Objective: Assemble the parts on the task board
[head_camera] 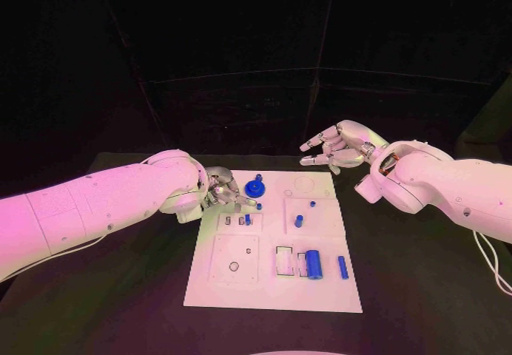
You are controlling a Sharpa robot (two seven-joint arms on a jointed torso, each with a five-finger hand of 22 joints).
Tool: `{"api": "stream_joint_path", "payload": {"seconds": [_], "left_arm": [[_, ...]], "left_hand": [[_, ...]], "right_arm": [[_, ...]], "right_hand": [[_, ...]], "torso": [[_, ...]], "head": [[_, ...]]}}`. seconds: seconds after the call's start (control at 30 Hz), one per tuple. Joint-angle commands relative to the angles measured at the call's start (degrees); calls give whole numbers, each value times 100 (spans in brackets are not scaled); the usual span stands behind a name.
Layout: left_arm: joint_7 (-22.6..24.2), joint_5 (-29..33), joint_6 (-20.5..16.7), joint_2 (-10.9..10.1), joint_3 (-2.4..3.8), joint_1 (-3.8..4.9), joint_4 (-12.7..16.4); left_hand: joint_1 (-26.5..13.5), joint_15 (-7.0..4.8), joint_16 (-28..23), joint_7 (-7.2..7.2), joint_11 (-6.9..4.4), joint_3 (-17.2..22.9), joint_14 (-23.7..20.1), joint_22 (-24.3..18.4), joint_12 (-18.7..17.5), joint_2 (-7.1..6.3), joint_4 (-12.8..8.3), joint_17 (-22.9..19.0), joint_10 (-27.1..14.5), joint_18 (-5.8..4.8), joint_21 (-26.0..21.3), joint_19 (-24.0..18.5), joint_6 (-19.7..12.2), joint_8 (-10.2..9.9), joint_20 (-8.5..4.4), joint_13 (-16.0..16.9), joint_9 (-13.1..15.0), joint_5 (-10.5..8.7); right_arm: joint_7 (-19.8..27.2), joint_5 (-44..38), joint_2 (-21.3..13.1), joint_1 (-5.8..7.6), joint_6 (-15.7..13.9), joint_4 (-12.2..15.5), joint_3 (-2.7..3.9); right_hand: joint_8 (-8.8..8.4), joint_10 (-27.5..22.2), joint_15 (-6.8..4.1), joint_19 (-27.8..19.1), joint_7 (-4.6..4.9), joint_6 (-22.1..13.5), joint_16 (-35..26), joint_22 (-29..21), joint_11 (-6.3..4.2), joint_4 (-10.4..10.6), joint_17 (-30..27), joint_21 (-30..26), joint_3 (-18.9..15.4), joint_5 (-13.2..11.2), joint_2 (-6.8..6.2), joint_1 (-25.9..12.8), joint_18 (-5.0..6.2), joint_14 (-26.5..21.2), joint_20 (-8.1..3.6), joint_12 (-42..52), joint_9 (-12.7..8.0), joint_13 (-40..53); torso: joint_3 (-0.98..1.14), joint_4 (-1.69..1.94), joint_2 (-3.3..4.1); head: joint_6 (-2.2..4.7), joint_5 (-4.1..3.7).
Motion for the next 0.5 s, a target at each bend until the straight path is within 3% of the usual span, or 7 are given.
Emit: {"api": "stream_joint_path", "payload": {"seconds": [0.03, 0.3, 0.5], "left_arm": [[-354, -240, 195, 75, -12, 31, -53], [-453, -334, 441, 308, -138, 63, -232], [-479, -356, 572, 393, -176, 68, -270]], "left_hand": [[49, -32, 18, -3, -33, -53, 604, 1, 22, -8, -3, 1506, -28, -75, 29, 57, -68, 46, -39, -8, 30, -17], [17, -28, 18, 3, -28, -114, 604, 3, 39, -28, 2, 1506, -29, -75, 29, 49, -131, 87, -36, 12, 102, -16], [29, -26, 18, 4, -26, -115, 604, 20, 45, -23, -9, 1506, -28, -78, 37, 53, -143, 98, -34, 18, 121, -12]], "right_arm": [[-55, 15, 17, 14, 63, -19, 5], [-90, 11, 122, 14, 65, -118, 4], [-94, 11, 162, 14, 68, -148, 3]], "right_hand": [[15, 39, 1, 34, 10, -49, -21, -15, 10, -1, -16, -28, -36, 31, 3, -50, 84, 184, -3, -14, 3, -7], [19, 26, 0, 23, 9, -54, -56, -81, 9, 45, -45, -75, -123, 192, 19, -104, 93, 185, -4, -45, 4, -46], [20, 26, -1, 27, 8, -55, -55, -84, 8, 45, -36, -80, -136, 239, 26, -95, 93, 189, -5, -43, 4, -48]], "torso": [[-1, 1, 6], [-4, 9, 9], [-10, 4, 11]], "head": [[-15, -26], [-34, -23], [-36, -12]]}}
